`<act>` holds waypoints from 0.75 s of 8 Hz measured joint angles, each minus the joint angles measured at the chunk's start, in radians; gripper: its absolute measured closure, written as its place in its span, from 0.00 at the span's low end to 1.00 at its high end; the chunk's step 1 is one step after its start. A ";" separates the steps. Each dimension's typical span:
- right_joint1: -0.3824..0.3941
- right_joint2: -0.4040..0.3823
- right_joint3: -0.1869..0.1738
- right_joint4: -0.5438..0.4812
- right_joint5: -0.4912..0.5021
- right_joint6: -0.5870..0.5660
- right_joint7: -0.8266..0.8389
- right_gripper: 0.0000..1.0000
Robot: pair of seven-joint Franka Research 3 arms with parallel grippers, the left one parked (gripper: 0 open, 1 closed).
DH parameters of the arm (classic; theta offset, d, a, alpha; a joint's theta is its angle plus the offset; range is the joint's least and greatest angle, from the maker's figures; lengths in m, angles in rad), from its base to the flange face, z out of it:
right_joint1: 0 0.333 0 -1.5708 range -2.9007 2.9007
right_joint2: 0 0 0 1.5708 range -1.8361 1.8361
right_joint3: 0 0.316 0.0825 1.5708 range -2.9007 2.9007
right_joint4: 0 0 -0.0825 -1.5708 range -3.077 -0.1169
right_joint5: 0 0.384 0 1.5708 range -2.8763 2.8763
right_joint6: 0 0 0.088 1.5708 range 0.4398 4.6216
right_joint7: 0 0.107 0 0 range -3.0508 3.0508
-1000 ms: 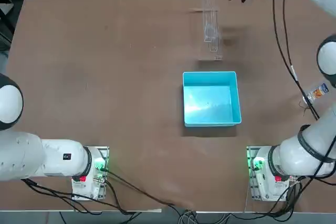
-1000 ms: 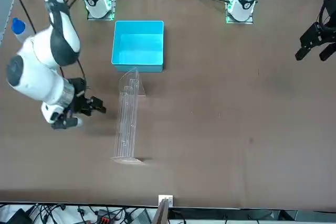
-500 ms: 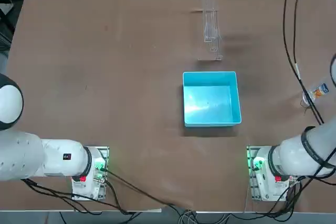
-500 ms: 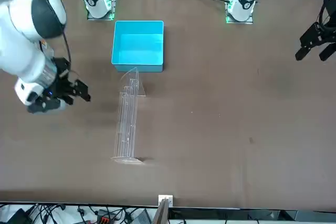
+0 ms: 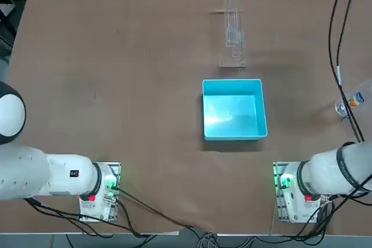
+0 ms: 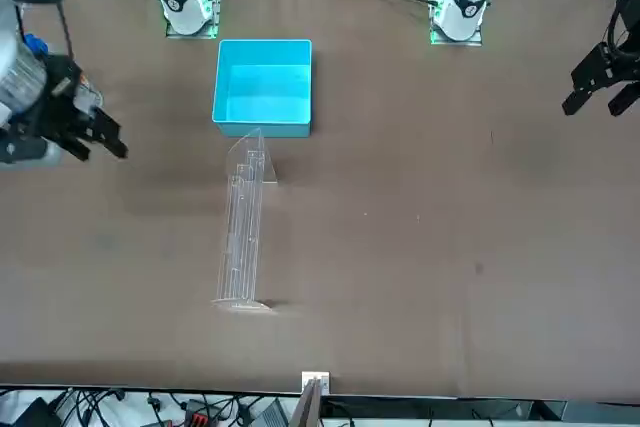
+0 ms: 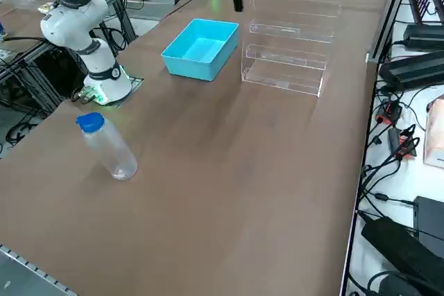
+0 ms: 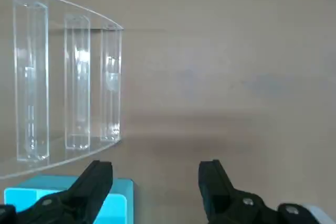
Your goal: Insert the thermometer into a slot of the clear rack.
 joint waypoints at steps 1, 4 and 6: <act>-0.006 -0.020 -0.012 0.000 -0.013 -0.029 -0.018 0.00; -0.009 -0.062 -0.018 0.000 -0.072 -0.117 -0.031 0.00; -0.019 -0.083 -0.019 -0.006 -0.081 -0.147 -0.051 0.00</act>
